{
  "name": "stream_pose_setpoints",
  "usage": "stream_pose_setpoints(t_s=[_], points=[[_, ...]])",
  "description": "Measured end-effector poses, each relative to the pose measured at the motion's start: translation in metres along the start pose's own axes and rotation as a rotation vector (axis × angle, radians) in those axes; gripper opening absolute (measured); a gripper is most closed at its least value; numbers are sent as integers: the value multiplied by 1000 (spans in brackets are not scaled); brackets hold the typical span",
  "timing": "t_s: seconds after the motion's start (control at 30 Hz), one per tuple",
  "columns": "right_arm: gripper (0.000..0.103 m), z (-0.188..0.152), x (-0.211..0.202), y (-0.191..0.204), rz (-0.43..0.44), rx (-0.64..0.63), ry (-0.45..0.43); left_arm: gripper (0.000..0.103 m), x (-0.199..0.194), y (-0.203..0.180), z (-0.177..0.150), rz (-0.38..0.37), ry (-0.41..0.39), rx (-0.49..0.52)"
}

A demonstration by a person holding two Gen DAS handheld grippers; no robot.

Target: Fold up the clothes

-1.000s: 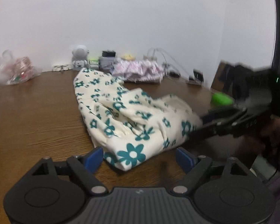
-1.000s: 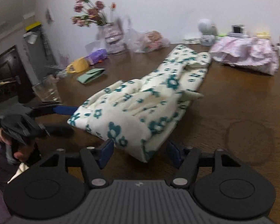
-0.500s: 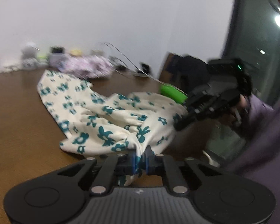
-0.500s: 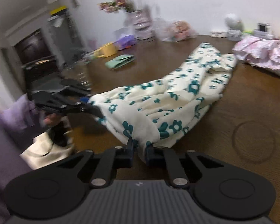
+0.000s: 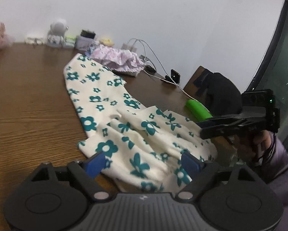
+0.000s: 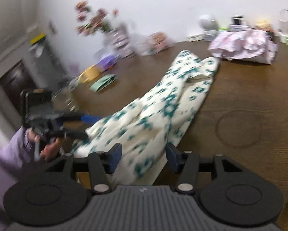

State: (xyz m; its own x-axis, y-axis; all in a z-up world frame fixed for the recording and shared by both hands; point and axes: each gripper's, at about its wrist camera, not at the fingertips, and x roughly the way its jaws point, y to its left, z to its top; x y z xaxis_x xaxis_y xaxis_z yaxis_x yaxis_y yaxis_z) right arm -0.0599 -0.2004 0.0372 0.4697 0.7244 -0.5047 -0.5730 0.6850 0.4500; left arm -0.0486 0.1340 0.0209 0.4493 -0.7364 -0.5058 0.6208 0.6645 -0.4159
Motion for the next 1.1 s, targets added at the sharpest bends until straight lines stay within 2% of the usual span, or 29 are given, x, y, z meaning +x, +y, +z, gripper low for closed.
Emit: stream_pose_setpoints(t_s=[0.07,0.1,0.13,0.23,0.33,0.4,0.47,0.57,0.63,0.7,0.77,0.8,0.83,0.97,1.03,1.1], points=[[47,1,12,-7,6,50,-1,50,7,0,2,-5,8,-1],[37,0,19,-10,-2,67,14,13,9,-1,3,-6,11,3],[23,-1,24,-11,-3,78,24,5,12,-1,4,-23,19,5],[7,-6,30,-13,40,93,29,5,6,-8,4,-66,-42,30],[6,-6,17,-13,164,107,-20,5,5,-8,5,-76,-70,5],[6,-4,19,-16,161,126,-18,5,16,-4,7,-5,-41,-7],[7,-5,26,-18,101,122,16,7,30,2,8,48,11,-28],[21,-6,29,-16,45,97,41,12,34,3,9,65,33,-26],[46,-6,26,-14,0,71,39,14,32,1,8,79,34,-17],[48,-3,15,-7,-61,26,-6,16,30,0,8,92,26,-14],[41,3,6,2,-127,-25,-51,19,29,-2,8,106,16,-6],[26,5,2,6,-143,-50,-68,21,29,-3,8,115,10,2],[17,7,2,9,-139,-67,-73,21,31,-4,7,120,7,7],[14,4,33,19,-98,-96,-12,24,36,-8,7,132,-4,12],[13,-2,54,23,-95,-111,26,34,34,-9,8,135,-6,2],[13,-6,62,24,-87,-119,16,42,29,-11,7,161,-16,-2]])
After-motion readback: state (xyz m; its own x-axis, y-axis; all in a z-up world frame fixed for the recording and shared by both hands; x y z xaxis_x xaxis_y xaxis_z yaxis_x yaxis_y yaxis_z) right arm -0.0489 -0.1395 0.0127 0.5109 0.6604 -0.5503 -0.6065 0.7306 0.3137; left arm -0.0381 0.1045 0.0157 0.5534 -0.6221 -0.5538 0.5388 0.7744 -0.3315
